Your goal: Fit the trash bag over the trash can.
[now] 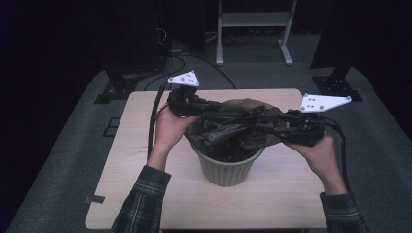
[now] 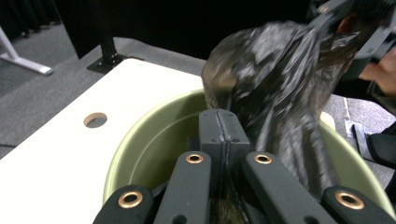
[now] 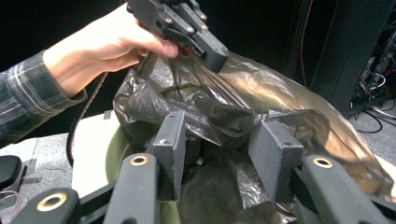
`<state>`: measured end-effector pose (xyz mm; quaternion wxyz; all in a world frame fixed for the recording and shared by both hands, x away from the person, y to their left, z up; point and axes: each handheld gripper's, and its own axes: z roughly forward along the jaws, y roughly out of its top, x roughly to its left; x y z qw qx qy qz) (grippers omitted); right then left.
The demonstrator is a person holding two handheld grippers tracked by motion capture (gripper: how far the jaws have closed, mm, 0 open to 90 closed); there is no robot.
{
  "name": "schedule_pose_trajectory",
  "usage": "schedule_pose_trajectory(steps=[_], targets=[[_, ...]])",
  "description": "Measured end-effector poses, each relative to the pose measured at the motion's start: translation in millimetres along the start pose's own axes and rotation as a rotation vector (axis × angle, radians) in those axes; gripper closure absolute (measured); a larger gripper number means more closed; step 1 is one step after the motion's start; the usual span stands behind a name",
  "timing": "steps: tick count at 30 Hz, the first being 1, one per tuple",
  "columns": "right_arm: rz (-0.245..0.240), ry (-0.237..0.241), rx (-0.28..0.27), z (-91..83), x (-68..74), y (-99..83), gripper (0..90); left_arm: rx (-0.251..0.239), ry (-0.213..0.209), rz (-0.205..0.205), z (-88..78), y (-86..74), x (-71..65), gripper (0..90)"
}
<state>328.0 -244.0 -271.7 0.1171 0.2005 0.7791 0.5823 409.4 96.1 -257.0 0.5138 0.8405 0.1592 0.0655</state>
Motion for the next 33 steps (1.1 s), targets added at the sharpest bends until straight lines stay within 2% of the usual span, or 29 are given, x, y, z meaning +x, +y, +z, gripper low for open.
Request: schedule_pose_trajectory(steps=[4,7,11,15,22,23,25,26,27,28,30,33], targets=[[-0.002,-0.023,-0.02,-13.5,0.3,-0.5,52.3,-0.007,0.012,-0.023,-6.4,-10.3,2.9,89.6],[0.008,-0.032,-0.024,-23.6,-0.5,-3.4,51.1,-0.006,0.022,-0.038,-11.5,-17.9,5.3,89.6],[0.008,-0.069,-0.017,-35.1,-0.7,-11.8,50.8,-0.017,0.025,-0.051,-17.2,-25.2,6.3,89.6],[-0.008,-0.141,0.013,-36.3,-2.9,-19.2,50.8,-0.026,0.027,-0.053,-21.8,-27.9,5.6,89.6],[-0.018,-0.22,0.012,-23.7,-16.2,-16.6,52.2,-0.03,0.018,-0.042,-24.4,-27.6,2.2,89.6],[-0.018,-0.235,0.017,-20.3,-18.7,-16.1,54.1,-0.03,0.016,-0.041,-24.7,-27.5,1.7,89.5],[-0.017,-0.246,0.03,-14.1,-24.5,-16.2,63.8,-0.033,0.014,-0.039,-25.6,-27.6,0.1,89.6],[-0.018,-0.262,0.04,-11.0,-26.5,-16.5,71.2,-0.034,0.013,-0.038,-26.5,-27.9,-0.6,89.6],[-0.019,-0.273,0.051,-8.8,-28.1,-17.3,83.2,-0.036,0.016,-0.037,-27.5,-28.4,-1.1,89.6],[-0.02,-0.27,0.059,-7.0,-29.4,-18.5,87.1,-0.037,0.017,-0.037,-29.2,-29.0,-1.2,89.6],[-0.02,-0.278,0.071,-5.6,-30.1,-21.4,90.0,-0.036,0.032,-0.045,-33.5,-30.5,-1.1,89.6],[-0.038,-0.258,0.073,-12.0,-26.0,-29.7,90.0,-0.051,0.053,-0.062,-43.4,-35.1,1.6,89.6]])
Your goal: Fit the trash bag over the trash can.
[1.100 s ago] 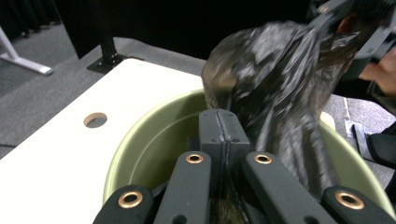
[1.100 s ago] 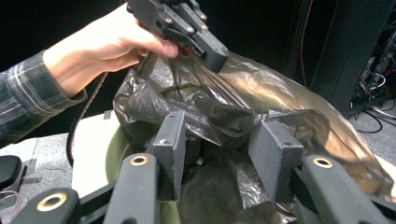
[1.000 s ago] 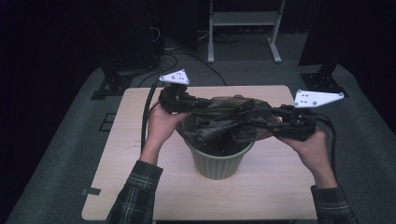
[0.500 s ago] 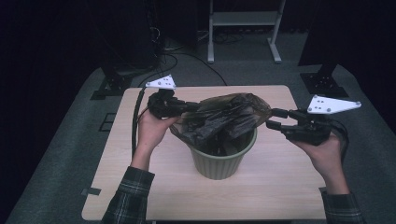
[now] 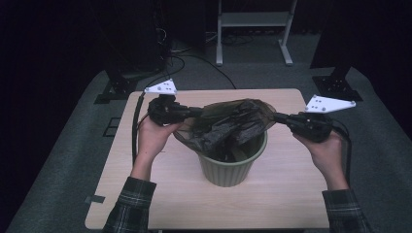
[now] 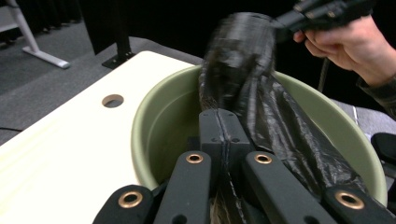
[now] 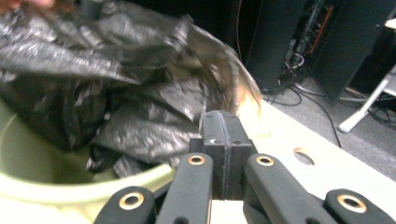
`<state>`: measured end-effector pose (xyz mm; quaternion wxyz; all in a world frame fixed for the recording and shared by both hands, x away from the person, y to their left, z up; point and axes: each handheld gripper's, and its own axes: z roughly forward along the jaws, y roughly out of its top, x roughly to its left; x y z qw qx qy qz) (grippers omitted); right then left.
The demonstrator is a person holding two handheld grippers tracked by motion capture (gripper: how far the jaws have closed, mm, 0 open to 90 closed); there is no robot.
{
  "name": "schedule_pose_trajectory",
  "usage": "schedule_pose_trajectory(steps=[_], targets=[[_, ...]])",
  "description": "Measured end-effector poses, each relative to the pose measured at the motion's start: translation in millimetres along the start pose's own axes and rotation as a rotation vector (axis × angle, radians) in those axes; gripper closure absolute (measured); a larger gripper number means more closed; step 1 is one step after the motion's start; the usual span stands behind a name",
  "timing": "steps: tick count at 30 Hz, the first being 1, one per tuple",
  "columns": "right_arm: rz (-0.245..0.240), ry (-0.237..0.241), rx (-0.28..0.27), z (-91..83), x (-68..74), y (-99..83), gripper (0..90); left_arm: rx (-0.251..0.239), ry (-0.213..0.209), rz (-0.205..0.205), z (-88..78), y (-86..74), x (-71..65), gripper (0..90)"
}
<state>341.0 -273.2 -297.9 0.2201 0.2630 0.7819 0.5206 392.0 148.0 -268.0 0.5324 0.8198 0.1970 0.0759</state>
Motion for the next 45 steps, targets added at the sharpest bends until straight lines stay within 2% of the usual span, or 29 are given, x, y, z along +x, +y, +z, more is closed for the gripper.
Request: schedule_pose_trajectory(steps=[3,5,8,11,13,14,15,16,18,21,24,27,29,32,33,35,38,39,41,45], targets=[[-0.012,0.009,-0.006,-14.2,2.4,-13.6,90.0,-0.011,0.019,-0.019,-10.2,-6.4,4.2,89.6],[-0.003,0.026,-0.022,-23.6,2.2,-24.5,90.0,-0.011,0.033,-0.035,-14.8,-11.4,6.7,89.6],[0.001,0.021,0.0,-30.7,1.1,-41.9,90.0,-0.004,0.059,-0.049,-18.4,-18.1,10.5,89.6],[0.04,-0.009,0.033,-31.8,-6.2,-55.8,90.0,-0.005,0.062,-0.066,-18.4,-23.8,14.2,89.6],[0.055,-0.01,0.018,-34.2,-9.6,-58.2,90.0,0.005,0.066,-0.063,-16.7,-25.6,14.1,89.6],[0.052,-0.017,0.016,-35.3,-10.6,-57.2,88.9,0.006,0.067,-0.064,-15.8,-26.5,13.9,89.6],[0.052,-0.028,0.013,-36.6,-11.4,-55.1,77.9,0.009,0.068,-0.064,-15.4,-27.1,13.8,89.6],[0.062,-0.032,-0.002,-38.2,-12.6,-52.2,74.4,0.005,0.064,-0.065,-15.3,-27.6,13.7,89.6],[0.091,0.009,-0.053,-43.1,-12.8,-42.4,67.0,-0.008,0.051,-0.065,-15.1,-27.8,13.1,89.6],[0.093,0.056,-0.111,-43.9,-7.2,-25.3,59.6,-0.011,0.048,-0.062,-13.5,-27.0,11.3,89.6],[0.082,0.092,-0.143,-35.8,0.6,-5.0,52.5,-0.01,0.045,-0.06,-12.4,-27.0,10.5,89.6],[0.089,0.126,-0.148,-21.1,6.2,13.2,48.2,-0.011,0.041,-0.058,-11.6,-27.0,10.3,89.6],[0.092,0.131,-0.138,-8.7,7.0,22.9,46.8,-0.011,0.039,-0.058,-10.4,-27.1,9.9,89.6],[0.101,0.143,-0.113,10.3,5.6,32.3,47.2,-0.011,0.032,-0.055,-9.7,-27.1,9.5,89.6],[0.101,0.145,-0.102,16.2,5.3,33.8,49.8,-0.012,0.031,-0.055,-9.8,-26.9,9.4,89.6],[0.105,0.161,-0.084,25.9,5.9,34.6,57.3,-0.018,0.028,-0.055,-10.3,-26.6,9.2,89.6],[0.096,0.167,-0.047,34.8,7.9,32.8,74.5,-0.02,0.027,-0.054,-10.7,-26.4,9.1,89.6],[0.083,0.165,-0.037,35.5,9.2,31.9,81.4,-0.02,0.027,-0.054,-11.0,-26.5,9.2,89.6],[0.061,0.153,-0.028,33.3,11.8,30.1,88.0,-0.024,0.031,-0.054,-12.7,-26.7,9.7,89.6],[0.049,0.15,-0.038,16.2,14.1,23.9,89.7,-0.044,0.054,-0.062,-22.5,-27.9,12.1,89.6]])
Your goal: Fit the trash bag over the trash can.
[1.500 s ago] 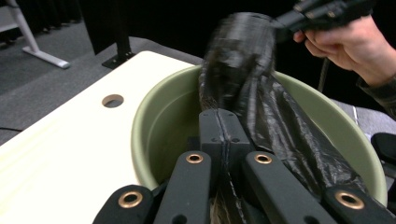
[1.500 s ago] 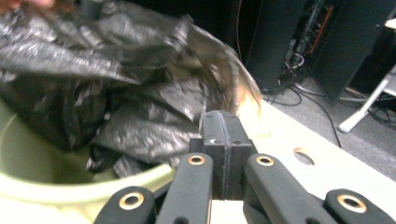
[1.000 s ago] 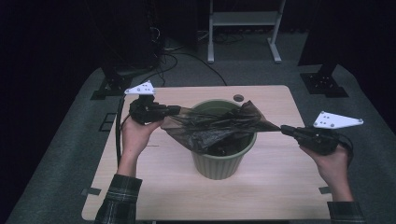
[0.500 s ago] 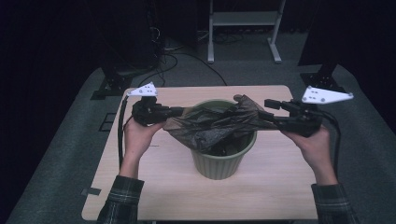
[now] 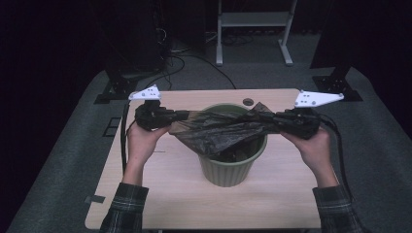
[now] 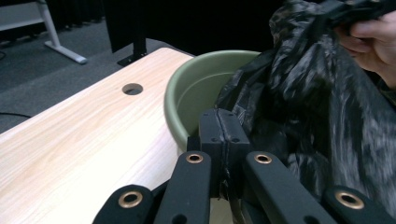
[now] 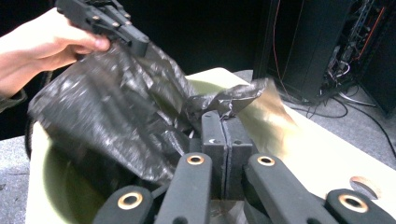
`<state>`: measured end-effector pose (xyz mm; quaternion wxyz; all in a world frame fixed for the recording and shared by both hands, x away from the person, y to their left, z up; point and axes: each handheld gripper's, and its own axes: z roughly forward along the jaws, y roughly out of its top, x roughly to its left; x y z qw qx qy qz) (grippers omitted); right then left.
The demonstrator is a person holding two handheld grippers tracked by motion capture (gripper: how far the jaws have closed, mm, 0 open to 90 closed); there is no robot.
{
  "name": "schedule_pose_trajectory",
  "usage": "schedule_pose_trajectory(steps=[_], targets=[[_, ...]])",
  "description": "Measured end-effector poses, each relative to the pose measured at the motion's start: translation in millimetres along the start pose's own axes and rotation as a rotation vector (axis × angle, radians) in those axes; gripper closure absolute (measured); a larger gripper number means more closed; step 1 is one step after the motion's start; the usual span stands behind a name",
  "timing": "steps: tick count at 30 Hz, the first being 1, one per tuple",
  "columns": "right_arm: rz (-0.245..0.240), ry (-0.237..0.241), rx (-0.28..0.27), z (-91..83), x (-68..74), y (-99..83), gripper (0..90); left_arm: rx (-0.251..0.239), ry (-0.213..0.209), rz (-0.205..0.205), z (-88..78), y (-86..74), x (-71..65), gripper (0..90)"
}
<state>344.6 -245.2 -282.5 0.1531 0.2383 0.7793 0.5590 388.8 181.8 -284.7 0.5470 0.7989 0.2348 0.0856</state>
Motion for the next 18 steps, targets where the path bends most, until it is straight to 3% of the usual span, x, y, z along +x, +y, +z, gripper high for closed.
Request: schedule_pose_trajectory(steps=[9,13,16,18], targets=[[0.012,-0.05,-0.008,-42.5,5.9,-34.7,89.8,-0.029,0.028,-0.021,-21.7,-12.5,2.8,89.6],[0.041,-0.029,0.007,-49.9,9.2,-54.6,89.3,-0.018,0.012,-0.017,-21.6,-23.5,-5.8,89.6],[0.044,-0.041,0.062,-47.1,12.6,-67.1,76.2,-0.016,0.008,-0.007,-22.6,-31.7,-12.8,89.6],[0.062,-0.047,0.05,-50.1,10.6,-68.7,70.8,-0.018,0.007,-0.009,-24.3,-36.3,-15.2,89.6]])
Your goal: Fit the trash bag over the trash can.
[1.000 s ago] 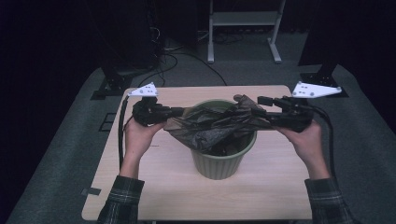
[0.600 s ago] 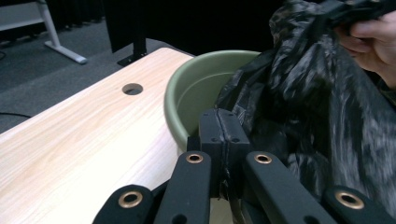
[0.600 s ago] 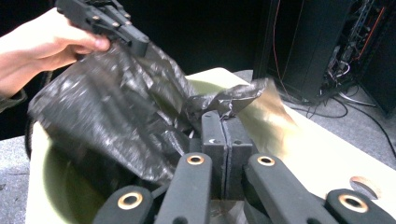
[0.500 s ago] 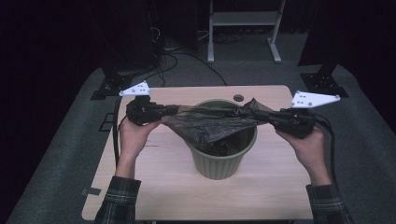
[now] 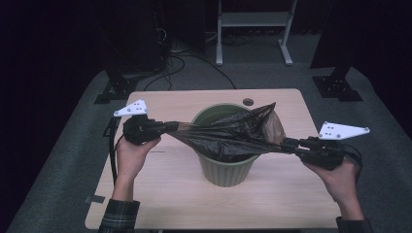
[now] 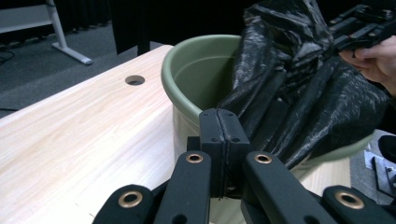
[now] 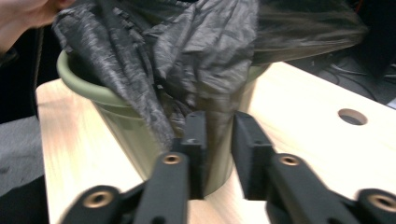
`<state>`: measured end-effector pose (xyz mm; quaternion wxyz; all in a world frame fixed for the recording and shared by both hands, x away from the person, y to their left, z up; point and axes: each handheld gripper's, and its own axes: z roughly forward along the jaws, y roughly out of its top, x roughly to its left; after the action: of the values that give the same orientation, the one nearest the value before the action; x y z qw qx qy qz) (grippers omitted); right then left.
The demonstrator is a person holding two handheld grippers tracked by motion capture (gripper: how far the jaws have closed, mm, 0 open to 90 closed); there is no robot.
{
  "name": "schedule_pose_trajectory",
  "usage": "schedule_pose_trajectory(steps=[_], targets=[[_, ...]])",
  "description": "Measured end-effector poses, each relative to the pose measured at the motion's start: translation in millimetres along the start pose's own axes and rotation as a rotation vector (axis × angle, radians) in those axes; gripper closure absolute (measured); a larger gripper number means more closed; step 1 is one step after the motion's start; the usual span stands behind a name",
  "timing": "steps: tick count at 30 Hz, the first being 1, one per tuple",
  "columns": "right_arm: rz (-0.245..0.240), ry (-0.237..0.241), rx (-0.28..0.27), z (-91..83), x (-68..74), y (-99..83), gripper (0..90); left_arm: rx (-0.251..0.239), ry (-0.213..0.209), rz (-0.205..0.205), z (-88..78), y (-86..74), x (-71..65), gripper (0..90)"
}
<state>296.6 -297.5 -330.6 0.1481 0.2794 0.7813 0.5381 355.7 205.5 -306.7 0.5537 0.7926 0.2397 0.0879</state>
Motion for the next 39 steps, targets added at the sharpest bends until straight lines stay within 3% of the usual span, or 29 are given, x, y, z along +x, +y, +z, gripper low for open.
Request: schedule_pose_trajectory(steps=[4,7,14,17,19,21,24,29,34,37,39], targets=[[0.029,0.014,-0.084,-11.6,-4.5,15.8,61.2,0.0,-0.011,0.0,-2.1,-6.3,-3.7,89.6],[0.019,0.017,-0.122,-13.1,-4.2,35.1,54.1,-0.001,-0.016,-0.002,-1.7,-8.1,-5.1,89.5],[0.026,0.01,-0.153,-3.1,-7.8,74.9,46.3,-0.006,-0.033,0.007,-3.2,-9.1,-11.6,89.0],[0.052,0.002,-0.101,11.1,-15.6,80.5,44.6,-0.009,-0.034,0.007,-4.8,-9.8,-12.1,89.0],[0.07,0.006,-0.06,23.5,-21.4,78.6,46.8,-0.005,-0.032,0.004,-5.2,-10.9,-12.4,89.0],[0.079,0.029,-0.027,34.3,-24.2,74.0,64.4,0.0,-0.03,0.003,-6.1,-12.8,-12.1,89.0],[0.028,0.005,0.002,36.9,-19.9,66.5,88.4,0.001,-0.023,-0.005,-9.2,-17.8,-10.2,89.3],[0.0,-0.045,0.009,14.2,-15.8,46.0,90.0,-0.01,-0.007,-0.023,-18.0,-26.7,-9.7,89.5],[0.018,-0.112,-0.004,-16.3,-14.7,15.7,90.0,-0.011,0.004,-0.033,-25.3,-36.6,-12.5,88.5],[0.026,-0.102,-0.019,-21.3,-16.2,8.2,90.0,-0.037,0.01,-0.037,-30.8,-33.9,-12.0,67.6],[0.016,-0.098,-0.012,-18.8,-14.8,9.0,90.0,-0.066,0.008,-0.03,-36.1,-26.7,-12.2,63.4]])
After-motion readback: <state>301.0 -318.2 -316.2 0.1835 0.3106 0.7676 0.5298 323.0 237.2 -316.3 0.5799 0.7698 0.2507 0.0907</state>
